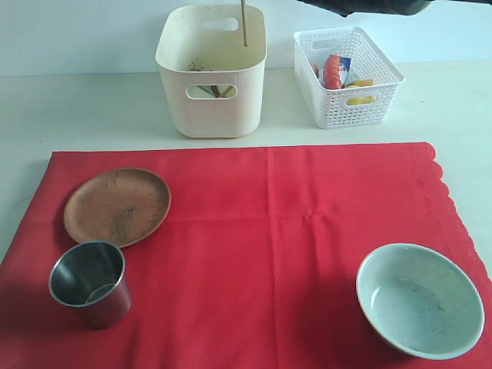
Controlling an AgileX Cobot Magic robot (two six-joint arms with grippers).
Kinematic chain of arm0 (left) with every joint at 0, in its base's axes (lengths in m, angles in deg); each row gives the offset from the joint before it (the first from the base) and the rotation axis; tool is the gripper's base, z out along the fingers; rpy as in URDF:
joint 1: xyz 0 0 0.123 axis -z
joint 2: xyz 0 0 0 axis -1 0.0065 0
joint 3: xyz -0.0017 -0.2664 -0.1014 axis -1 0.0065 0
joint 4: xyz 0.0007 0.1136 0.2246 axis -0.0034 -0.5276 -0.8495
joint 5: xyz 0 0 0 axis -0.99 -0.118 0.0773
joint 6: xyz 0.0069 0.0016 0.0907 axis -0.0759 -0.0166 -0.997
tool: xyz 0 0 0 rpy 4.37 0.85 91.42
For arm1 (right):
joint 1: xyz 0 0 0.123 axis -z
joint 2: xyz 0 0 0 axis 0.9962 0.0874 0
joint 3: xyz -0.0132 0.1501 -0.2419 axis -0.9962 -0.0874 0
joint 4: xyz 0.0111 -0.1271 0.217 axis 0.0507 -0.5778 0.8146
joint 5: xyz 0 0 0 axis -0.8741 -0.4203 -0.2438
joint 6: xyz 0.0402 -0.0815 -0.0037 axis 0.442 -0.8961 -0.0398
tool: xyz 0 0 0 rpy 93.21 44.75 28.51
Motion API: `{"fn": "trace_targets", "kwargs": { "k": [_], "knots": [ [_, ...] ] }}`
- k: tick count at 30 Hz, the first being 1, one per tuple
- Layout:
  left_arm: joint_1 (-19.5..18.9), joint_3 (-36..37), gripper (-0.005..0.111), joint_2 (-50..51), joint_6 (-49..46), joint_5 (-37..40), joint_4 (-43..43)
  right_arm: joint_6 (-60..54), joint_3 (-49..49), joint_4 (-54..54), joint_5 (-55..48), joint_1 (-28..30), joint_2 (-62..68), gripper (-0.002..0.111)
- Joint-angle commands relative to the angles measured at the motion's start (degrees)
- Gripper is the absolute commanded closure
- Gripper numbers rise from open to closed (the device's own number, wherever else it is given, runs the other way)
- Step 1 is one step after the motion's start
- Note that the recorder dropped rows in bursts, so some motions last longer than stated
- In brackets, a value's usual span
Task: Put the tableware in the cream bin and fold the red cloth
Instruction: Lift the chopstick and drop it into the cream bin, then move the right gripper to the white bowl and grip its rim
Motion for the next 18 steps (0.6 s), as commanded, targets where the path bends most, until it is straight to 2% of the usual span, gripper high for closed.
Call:
{"fn": "trace_targets", "kwargs": {
  "k": [1,8,11,13,18],
  "knots": [
    [0.37,0.02,0.104,-0.33,-0.16,-0.1,-0.05,0.09,0.57,-0.34,1.02,0.19,-0.14,0.081],
    [0.37,0.02,0.104,-0.33,-0.16,-0.1,-0.05,1.04,0.57,-0.12,-0.14,0.19,-0.14,0.059],
    [0.37,0.02,0.104,-0.33,-0.16,-0.1,-0.05,0.94,0.57,-0.12,-3.55,0.41,-0.87,0.059],
    [0.37,0.02,0.104,-0.33,-0.16,-0.1,-0.05,0.94,0.57,-0.11,-11.05,0.67,-2.21,0.06],
    [0.37,0.02,0.104,-0.33,-0.16,-0.1,-0.05,0.94,0.57,-3.86,-22.21,1.99,-5.03,0.065]
  ]
}}
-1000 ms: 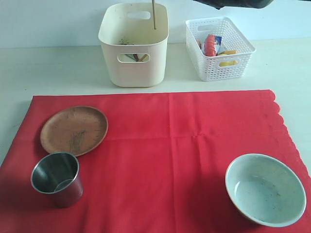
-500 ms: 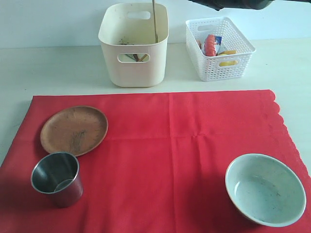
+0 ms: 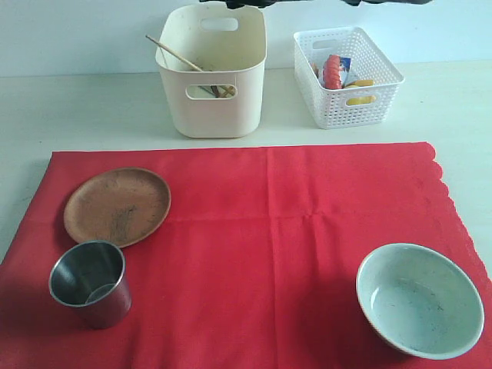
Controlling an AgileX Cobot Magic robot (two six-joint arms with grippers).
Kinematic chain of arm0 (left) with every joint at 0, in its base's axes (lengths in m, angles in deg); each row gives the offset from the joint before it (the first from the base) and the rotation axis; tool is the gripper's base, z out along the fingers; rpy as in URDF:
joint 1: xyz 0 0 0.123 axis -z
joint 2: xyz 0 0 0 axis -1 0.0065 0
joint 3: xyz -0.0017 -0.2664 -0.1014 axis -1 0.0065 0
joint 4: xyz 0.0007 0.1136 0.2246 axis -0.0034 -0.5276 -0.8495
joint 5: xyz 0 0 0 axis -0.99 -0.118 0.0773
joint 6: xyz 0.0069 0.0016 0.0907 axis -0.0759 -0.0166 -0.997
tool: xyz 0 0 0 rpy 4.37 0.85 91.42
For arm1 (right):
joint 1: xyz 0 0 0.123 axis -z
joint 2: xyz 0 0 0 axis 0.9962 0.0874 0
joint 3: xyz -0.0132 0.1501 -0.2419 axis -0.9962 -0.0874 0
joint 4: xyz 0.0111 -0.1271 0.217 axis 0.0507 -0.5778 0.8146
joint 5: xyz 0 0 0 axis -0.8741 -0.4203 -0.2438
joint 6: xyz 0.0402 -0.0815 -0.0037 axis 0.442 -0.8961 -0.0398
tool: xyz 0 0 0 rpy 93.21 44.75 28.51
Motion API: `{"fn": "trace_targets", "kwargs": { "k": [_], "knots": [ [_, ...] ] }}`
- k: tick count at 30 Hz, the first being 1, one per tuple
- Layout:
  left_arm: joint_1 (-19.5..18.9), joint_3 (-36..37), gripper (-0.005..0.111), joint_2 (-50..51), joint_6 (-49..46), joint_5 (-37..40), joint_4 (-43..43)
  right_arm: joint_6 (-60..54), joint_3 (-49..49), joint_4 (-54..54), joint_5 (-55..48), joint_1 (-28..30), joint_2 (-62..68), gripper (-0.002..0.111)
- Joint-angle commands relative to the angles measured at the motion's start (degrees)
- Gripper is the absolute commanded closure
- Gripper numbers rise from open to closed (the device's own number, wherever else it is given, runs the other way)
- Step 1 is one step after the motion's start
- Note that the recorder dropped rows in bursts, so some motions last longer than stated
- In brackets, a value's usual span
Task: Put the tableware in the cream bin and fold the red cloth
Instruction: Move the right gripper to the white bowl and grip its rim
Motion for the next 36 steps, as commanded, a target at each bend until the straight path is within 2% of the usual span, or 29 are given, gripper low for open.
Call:
{"fn": "trace_targets", "kwargs": {
  "k": [1,8,15,21,30,36],
  "knots": [
    [0.37,0.02,0.104,-0.33,-0.16,-0.1,-0.05,0.3,0.57,-3.16,-10.52,1.9,-3.52,0.067],
    [0.37,0.02,0.104,-0.33,-0.16,-0.1,-0.05,0.42,0.57,-4.21,-28.23,5.66,-7.89,0.09],
    [0.37,0.02,0.104,-0.33,-0.16,-0.1,-0.05,4.15,0.45,-6.8,-40.25,6.51,-12.03,0.108],
    [0.37,0.02,0.104,-0.33,-0.16,-0.1,-0.05,5.0,-1.9,-3.95,-46.31,6.36,-14.81,0.108],
    [0.37,0.02,0.104,-0.33,-0.16,-0.1,-0.05,2.0,-17.41,2.43,-43.78,6.36,-21.21,0.108],
    [0.96,0.02,0.104,-0.33,-0.16,-0.1,-0.05,1.47,-26.22,2.43,-42.75,6.36,-25.52,0.108]
  ]
}}
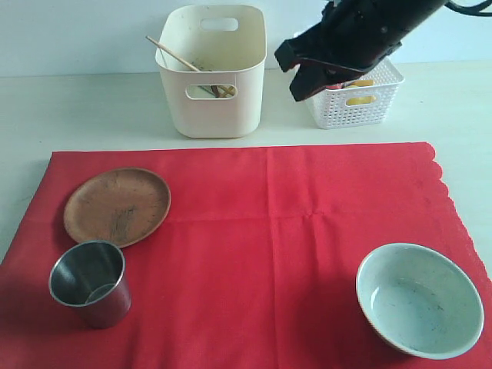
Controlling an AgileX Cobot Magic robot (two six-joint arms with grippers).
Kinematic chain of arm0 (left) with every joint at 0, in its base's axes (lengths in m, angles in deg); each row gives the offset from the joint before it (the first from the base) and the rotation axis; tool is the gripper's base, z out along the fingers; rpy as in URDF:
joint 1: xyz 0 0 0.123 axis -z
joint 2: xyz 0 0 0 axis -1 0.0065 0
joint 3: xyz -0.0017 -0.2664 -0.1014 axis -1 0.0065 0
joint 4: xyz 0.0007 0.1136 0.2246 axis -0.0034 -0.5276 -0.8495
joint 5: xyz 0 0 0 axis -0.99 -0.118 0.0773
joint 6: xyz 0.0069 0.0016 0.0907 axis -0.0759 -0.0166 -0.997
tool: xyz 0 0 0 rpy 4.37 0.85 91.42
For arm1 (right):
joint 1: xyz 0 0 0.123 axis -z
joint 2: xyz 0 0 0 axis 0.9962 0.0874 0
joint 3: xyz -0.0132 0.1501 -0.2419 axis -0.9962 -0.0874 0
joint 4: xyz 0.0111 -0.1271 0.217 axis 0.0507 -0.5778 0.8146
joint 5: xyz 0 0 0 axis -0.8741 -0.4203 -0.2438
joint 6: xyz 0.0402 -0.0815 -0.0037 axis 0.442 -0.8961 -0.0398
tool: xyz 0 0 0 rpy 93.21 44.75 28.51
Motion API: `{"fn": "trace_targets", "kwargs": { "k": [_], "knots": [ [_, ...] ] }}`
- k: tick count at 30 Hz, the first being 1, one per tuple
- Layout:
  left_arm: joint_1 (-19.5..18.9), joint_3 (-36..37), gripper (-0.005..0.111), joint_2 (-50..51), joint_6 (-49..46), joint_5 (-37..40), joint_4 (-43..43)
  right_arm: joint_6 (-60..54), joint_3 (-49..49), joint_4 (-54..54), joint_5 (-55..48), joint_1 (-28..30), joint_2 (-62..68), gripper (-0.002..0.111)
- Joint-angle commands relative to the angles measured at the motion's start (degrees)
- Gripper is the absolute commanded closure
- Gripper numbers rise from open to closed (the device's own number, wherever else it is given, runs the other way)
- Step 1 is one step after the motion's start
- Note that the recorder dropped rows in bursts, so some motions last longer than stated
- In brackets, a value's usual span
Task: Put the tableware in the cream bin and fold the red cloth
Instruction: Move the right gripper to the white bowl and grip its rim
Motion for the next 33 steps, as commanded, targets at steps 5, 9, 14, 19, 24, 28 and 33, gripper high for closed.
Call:
{"fn": "trace_targets", "kwargs": {
  "k": [5,9,14,19,24,28,33],
  "knots": [
    [0.7,0.02,0.104,-0.33,-0.16,-0.1,-0.05,-0.81,-12.01,1.04,1.5,0.1,-6.8,0.108],
    [0.7,0.02,0.104,-0.33,-0.16,-0.1,-0.05,0.25,-18.87,-2.63,4.2,0.1,-9.73,0.108],
    [0.7,0.02,0.104,-0.33,-0.16,-0.1,-0.05,16.28,-25.28,-20.37,5.16,0.1,-10.07,0.108],
    [0.7,0.02,0.104,-0.33,-0.16,-0.1,-0.05,28.86,-29.19,-31.52,3.88,0.1,-9.82,0.106],
    [0.7,0.02,0.104,-0.33,-0.16,-0.1,-0.05,29.83,-29.61,-31.99,0.83,0.1,-9.95,0.085],
    [0.7,0.02,0.104,-0.33,-0.16,-0.1,-0.05,28.28,-29.61,-31.66,-1.13,0.1,-10.96,0.062],
    [0.7,0.02,0.104,-0.33,-0.16,-0.1,-0.05,19.09,-30.17,-24.84,-1.89,0.1,-11.52,0.053]
  ]
}}
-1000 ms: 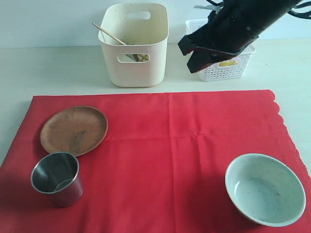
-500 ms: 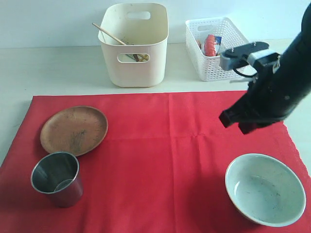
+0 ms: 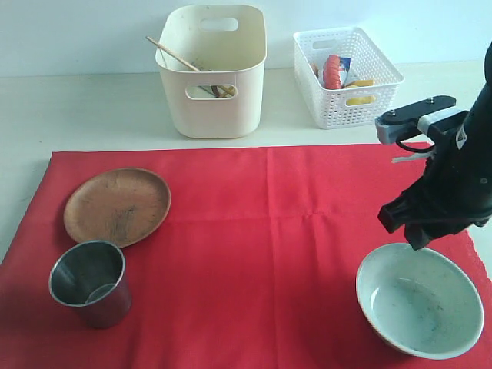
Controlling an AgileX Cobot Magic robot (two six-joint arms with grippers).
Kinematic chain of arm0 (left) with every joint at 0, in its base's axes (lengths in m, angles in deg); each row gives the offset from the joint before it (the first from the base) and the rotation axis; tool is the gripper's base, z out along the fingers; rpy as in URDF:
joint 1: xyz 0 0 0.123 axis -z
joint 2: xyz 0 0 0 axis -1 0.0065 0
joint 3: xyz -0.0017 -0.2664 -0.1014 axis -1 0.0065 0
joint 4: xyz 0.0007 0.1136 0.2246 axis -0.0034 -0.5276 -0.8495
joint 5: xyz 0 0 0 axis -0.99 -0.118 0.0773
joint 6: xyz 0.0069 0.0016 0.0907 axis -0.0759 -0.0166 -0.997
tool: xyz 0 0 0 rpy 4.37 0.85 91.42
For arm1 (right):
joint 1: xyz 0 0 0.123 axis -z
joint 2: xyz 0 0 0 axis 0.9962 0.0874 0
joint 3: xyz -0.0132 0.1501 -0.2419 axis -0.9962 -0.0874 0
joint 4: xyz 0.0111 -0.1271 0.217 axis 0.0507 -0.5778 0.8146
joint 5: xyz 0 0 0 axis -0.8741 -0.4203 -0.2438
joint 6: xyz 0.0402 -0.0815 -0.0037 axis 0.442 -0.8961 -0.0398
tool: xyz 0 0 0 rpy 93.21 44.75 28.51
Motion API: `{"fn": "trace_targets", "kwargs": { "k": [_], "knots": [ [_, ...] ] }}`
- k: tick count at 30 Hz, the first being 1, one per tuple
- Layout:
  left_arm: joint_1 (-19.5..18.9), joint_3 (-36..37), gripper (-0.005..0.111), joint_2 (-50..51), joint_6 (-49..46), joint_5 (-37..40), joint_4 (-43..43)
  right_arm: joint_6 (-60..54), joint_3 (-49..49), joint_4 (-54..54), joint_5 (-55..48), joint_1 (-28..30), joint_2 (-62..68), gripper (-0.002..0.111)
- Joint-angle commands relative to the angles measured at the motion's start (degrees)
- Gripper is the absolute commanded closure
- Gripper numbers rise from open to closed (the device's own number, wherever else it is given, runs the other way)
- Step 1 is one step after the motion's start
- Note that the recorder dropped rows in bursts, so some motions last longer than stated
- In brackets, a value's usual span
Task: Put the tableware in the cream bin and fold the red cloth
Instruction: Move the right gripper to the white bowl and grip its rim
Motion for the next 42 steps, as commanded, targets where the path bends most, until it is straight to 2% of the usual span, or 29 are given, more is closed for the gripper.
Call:
{"fn": "trace_targets", "kwargs": {
  "k": [1,4,8,12,16,18,21,23,25,27,28,37,38,42],
  "knots": [
    [0.46,0.02,0.104,-0.33,-0.16,-0.1,-0.05,-8.86,-1.12,6.95,0.81,0.1,-0.45,0.053],
    [0.46,0.02,0.104,-0.33,-0.16,-0.1,-0.05,-10.49,-4.78,5.99,7.25,0.1,-0.19,0.053],
    [0.46,0.02,0.104,-0.33,-0.16,-0.1,-0.05,-10.49,-6.23,4.11,10.5,0.1,3.43,0.053],
    [0.46,0.02,0.104,-0.33,-0.16,-0.1,-0.05,-10.49,-6.23,4.46,11.94,0.1,5.96,0.059],
    [0.46,0.02,0.104,-0.33,-0.16,-0.1,-0.05,-10.26,-6.09,4.08,11.54,0.1,6.1,0.059],
    [0.46,0.02,0.104,-0.33,-0.16,-0.1,-0.05,-6.67,-6.09,1.7,11.54,0.1,6.02,0.054],
    [0.46,0.02,0.104,-0.33,-0.16,-0.1,-0.05,-3.87,-6.09,-0.57,11.21,0.1,5.71,0.038],
    [0.46,0.02,0.104,-0.33,-0.16,-0.1,-0.05,-4.49,-6.09,0.39,11.0,0.1,4.8,0.035],
    [0.46,0.02,0.104,-0.33,-0.16,-0.1,-0.05,-5.78,-6.09,1.61,11.0,0.1,4.7,0.039],
    [0.46,0.02,0.104,-0.33,-0.16,-0.1,-0.05,-6.83,-6.09,3.06,11.11,0.1,4.7,0.051],
    [0.46,0.02,0.104,-0.33,-0.16,-0.1,-0.05,-7.03,-6.09,3.06,11.37,0.1,4.7,0.062],
    [0.46,0.02,0.104,-0.33,-0.16,-0.1,-0.05,-7.03,-6.09,3.56,11.37,0.1,4.7,0.105],
    [0.46,0.02,0.104,-0.33,-0.16,-0.1,-0.05,-7.03,-6.09,4.27,11.53,0.1,4.7,0.108],
    [0.46,0.02,0.104,-0.33,-0.16,-0.1,-0.05,-8.82,-4.84,9.45,10.62,0.1,4.66,0.108]
  ]
}}
